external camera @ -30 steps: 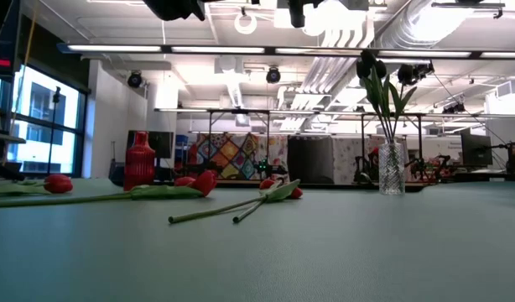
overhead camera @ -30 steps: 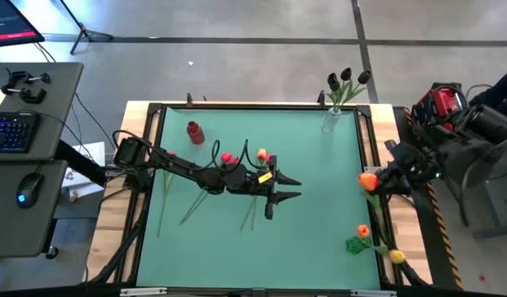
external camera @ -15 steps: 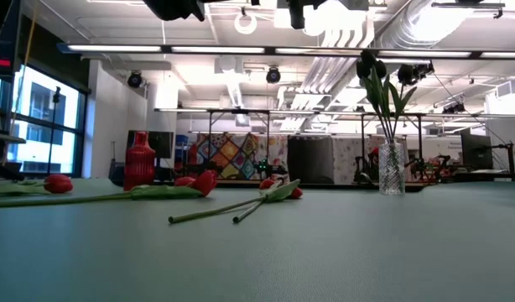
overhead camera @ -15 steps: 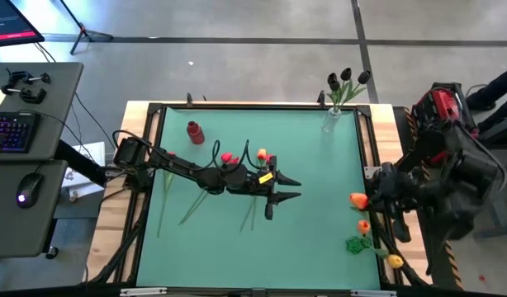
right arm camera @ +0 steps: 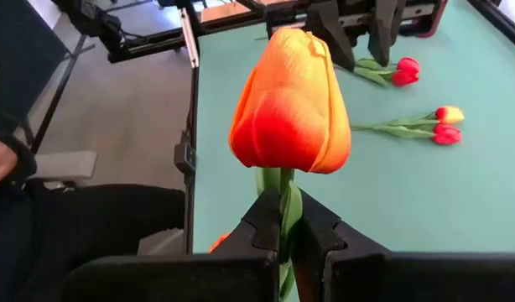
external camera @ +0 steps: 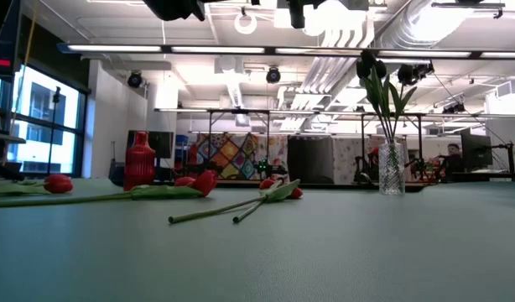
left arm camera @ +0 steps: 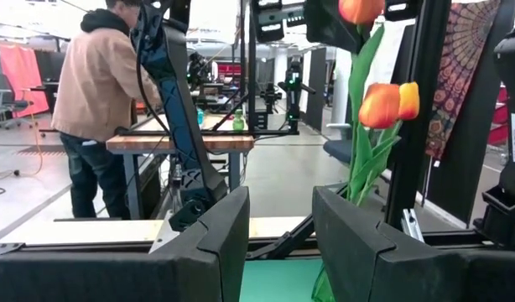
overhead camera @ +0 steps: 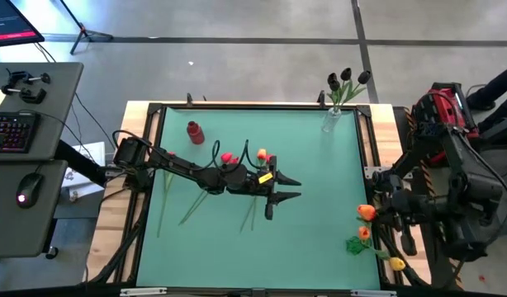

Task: Sort flowers into vase by color
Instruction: Put the orange tulip into the green vase

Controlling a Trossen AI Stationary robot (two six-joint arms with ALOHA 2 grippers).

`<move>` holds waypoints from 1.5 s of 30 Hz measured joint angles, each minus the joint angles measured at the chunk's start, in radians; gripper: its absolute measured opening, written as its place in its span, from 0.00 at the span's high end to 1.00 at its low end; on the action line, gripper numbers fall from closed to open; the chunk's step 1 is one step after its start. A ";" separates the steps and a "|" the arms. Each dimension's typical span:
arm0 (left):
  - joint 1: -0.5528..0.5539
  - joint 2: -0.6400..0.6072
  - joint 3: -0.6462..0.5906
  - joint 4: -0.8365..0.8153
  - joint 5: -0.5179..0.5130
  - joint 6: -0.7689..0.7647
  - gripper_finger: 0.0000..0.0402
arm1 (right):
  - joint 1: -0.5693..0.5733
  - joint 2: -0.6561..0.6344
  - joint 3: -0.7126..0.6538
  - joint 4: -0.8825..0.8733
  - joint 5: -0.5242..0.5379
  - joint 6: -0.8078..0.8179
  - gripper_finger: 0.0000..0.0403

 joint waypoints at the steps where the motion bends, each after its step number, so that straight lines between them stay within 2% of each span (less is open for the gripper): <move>1: 0.000 0.000 0.000 0.003 0.000 0.000 0.70 | 0.003 0.000 -0.005 0.001 0.002 0.010 1.00; 7: 0.000 0.000 0.000 0.004 0.000 0.000 0.70 | 0.007 0.002 -0.044 0.004 -0.011 0.049 0.96; 13: 0.000 0.000 0.000 0.003 0.000 0.000 0.70 | 0.008 0.002 -0.078 0.005 -0.047 0.096 0.81; 18: 0.000 0.000 0.000 0.003 0.000 0.000 0.70 | 0.024 0.002 -0.071 0.011 -0.037 0.101 0.69; 21: 0.000 0.000 0.000 0.003 0.000 0.000 0.70 | 0.043 0.002 -0.053 0.013 0.023 0.101 0.65; 28: 0.000 0.000 0.000 0.007 0.000 -0.009 0.70 | 0.103 0.001 -0.009 0.026 0.184 0.095 0.65; 36: -0.003 0.000 0.000 0.011 0.000 -0.029 0.70 | 0.112 0.007 -0.009 0.034 0.177 0.100 0.65; 41: -0.003 0.016 0.017 0.044 0.006 -0.037 0.70 | 0.112 0.005 0.004 0.082 0.287 -0.023 0.65; 45: 0.000 0.065 0.095 0.039 0.056 -0.037 0.73 | 0.111 0.002 0.011 0.215 0.466 -0.214 0.65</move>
